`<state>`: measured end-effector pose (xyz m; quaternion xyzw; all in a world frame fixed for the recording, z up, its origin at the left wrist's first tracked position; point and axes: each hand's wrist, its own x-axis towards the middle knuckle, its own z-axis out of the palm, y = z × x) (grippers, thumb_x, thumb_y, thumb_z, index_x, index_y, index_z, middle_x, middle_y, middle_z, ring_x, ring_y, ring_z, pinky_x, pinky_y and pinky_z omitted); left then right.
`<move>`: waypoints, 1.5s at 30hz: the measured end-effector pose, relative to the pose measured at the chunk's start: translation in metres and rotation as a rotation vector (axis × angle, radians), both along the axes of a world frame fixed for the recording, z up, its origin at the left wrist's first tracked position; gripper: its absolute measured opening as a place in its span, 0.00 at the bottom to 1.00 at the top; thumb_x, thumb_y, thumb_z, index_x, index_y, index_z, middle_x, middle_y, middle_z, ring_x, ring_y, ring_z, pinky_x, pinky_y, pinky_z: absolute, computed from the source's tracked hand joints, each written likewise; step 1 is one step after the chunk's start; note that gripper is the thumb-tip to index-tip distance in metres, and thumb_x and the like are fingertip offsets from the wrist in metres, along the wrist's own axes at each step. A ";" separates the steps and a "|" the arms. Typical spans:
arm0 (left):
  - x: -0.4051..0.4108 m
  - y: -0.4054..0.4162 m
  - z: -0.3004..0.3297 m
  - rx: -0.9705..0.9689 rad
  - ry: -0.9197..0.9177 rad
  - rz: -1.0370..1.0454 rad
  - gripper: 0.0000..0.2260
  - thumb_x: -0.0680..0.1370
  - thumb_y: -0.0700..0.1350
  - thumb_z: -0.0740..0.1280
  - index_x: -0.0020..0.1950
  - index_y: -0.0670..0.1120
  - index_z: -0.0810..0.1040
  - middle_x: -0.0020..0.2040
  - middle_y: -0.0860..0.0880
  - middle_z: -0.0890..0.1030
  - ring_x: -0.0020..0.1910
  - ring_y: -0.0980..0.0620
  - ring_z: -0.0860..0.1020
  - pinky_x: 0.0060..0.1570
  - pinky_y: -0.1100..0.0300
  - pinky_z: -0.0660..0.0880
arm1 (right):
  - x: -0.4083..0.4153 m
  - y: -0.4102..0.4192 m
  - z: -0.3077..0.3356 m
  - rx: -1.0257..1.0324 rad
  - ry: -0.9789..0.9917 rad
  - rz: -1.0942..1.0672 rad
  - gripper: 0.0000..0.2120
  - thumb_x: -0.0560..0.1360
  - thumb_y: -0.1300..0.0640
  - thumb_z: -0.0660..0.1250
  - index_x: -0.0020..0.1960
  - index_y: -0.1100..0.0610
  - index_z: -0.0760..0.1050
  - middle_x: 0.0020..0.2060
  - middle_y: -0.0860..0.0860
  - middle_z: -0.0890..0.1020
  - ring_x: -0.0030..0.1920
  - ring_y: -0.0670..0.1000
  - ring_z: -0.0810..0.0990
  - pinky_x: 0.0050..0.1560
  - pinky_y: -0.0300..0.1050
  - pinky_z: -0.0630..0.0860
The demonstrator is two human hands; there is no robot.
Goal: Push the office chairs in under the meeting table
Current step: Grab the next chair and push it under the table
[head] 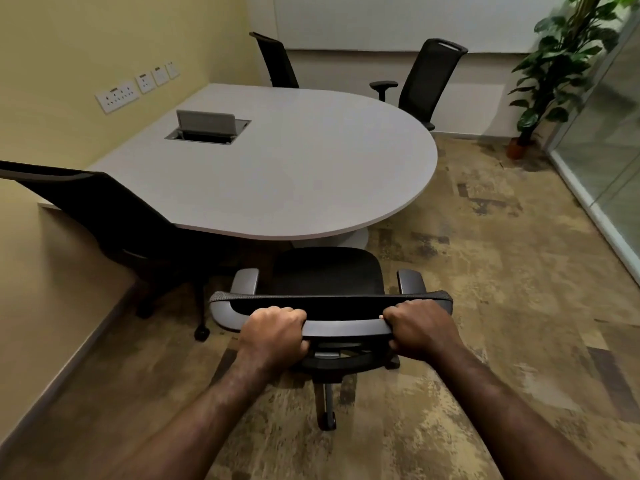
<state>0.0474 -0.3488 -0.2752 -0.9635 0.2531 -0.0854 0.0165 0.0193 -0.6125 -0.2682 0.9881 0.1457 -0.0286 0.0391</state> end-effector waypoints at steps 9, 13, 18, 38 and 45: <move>0.042 -0.003 0.005 -0.030 0.045 0.044 0.10 0.67 0.53 0.63 0.43 0.50 0.77 0.37 0.51 0.80 0.36 0.47 0.78 0.35 0.56 0.71 | 0.056 -0.005 -0.005 -0.001 -0.068 0.043 0.07 0.65 0.48 0.68 0.39 0.50 0.74 0.34 0.50 0.80 0.35 0.54 0.78 0.33 0.45 0.63; 0.062 0.002 0.003 -0.040 0.049 0.047 0.11 0.68 0.53 0.63 0.45 0.50 0.78 0.38 0.50 0.80 0.38 0.47 0.79 0.36 0.55 0.72 | 0.081 -0.002 -0.007 -0.029 -0.117 0.077 0.08 0.62 0.48 0.70 0.35 0.50 0.73 0.28 0.49 0.78 0.29 0.54 0.77 0.29 0.44 0.63; 0.091 0.014 0.004 -0.031 0.013 0.043 0.09 0.65 0.52 0.64 0.39 0.49 0.76 0.34 0.50 0.79 0.33 0.45 0.78 0.32 0.57 0.69 | 0.115 0.008 -0.008 -0.059 -0.132 0.095 0.10 0.61 0.49 0.72 0.33 0.49 0.71 0.26 0.48 0.76 0.26 0.52 0.75 0.27 0.43 0.61; 0.238 0.057 0.008 0.017 0.000 0.051 0.07 0.65 0.52 0.66 0.35 0.50 0.73 0.32 0.50 0.78 0.32 0.44 0.77 0.30 0.57 0.64 | 0.252 0.055 -0.003 -0.017 -0.025 0.094 0.10 0.69 0.47 0.64 0.38 0.49 0.64 0.38 0.52 0.80 0.39 0.56 0.79 0.35 0.46 0.67; 0.267 0.053 0.008 0.036 -0.030 0.082 0.07 0.65 0.51 0.67 0.37 0.49 0.75 0.33 0.49 0.79 0.33 0.44 0.78 0.30 0.58 0.62 | 0.290 0.050 -0.001 0.008 -0.031 0.124 0.10 0.69 0.48 0.64 0.37 0.49 0.64 0.35 0.51 0.79 0.35 0.54 0.77 0.34 0.46 0.68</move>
